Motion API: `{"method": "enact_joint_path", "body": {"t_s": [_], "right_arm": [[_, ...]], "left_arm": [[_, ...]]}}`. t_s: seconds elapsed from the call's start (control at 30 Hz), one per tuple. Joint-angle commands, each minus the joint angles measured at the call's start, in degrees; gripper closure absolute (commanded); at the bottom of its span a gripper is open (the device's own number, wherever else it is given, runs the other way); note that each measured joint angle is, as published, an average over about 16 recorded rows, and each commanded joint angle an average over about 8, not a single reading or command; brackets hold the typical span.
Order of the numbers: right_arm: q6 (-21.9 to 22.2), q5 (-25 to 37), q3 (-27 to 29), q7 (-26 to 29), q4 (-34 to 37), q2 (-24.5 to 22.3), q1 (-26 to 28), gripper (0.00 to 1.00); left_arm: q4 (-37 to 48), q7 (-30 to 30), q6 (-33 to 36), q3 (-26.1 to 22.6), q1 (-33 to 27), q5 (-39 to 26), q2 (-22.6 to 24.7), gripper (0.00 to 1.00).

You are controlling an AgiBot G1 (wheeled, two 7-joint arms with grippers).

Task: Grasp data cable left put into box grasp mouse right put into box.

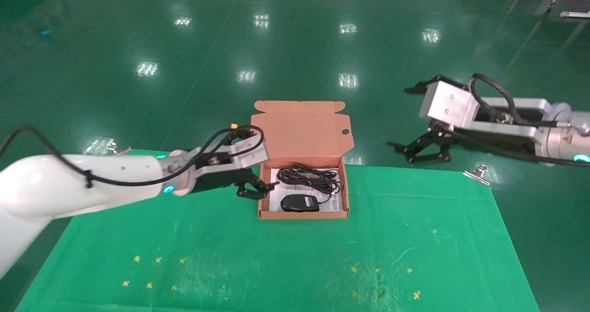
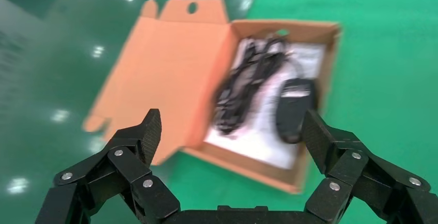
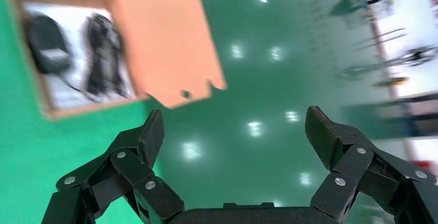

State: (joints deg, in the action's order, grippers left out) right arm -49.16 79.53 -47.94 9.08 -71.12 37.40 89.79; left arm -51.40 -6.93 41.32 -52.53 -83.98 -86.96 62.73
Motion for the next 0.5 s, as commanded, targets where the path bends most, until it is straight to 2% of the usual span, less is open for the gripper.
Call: {"method": "enact_joint_path", "body": {"t_s": [0.03,0.4,0.5], "right_arm": [[-1.90,-1.96,1.66,0.09,-0.13,-0.12,-1.47,0.00],[-12.38,-12.76,10.81,0.57,-0.83,-0.81,-9.56,0.00],[-13.79,-14.21,12.05,0.63,-0.93,-0.90,-10.65,0.00]], "left_arm": [[-1.17,-0.20,2.35,1.93,1.19,2.38,-1.46,0.00],[-7.62,-1.31,15.25,12.55,7.71,15.50,-9.52,0.00],[-8.49,-1.46,16.99,13.98,8.58,17.27,-10.61,0.00]]}}
